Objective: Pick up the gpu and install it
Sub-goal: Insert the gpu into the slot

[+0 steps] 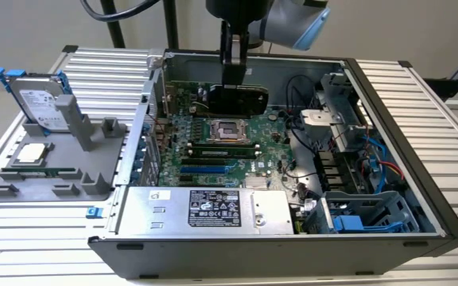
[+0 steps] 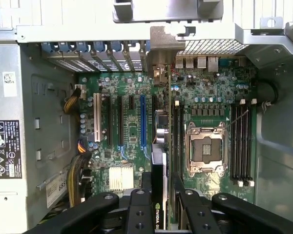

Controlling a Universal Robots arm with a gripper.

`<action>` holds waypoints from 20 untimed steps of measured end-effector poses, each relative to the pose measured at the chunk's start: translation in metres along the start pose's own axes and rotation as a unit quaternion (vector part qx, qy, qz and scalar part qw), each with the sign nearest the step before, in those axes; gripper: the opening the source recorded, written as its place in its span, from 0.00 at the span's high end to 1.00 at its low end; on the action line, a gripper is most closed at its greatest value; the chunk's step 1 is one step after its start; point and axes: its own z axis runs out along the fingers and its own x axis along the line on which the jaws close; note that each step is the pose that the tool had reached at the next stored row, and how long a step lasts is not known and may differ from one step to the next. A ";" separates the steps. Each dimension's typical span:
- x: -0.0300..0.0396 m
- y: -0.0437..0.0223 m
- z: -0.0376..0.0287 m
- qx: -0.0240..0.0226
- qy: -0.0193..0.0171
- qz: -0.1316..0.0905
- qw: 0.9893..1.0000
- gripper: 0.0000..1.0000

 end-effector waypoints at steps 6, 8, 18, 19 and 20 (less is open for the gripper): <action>0.0000 0.0000 0.0018 0.000 0.000 0.000 1.000 1.00; 0.0000 0.0000 0.0026 0.000 0.000 0.000 1.000 1.00; 0.0000 0.0000 0.0072 0.000 0.000 0.000 1.000 1.00; 0.0000 0.0000 0.0077 0.000 0.000 0.000 1.000 1.00; 0.0000 0.0000 0.0082 0.000 0.000 0.000 1.000 1.00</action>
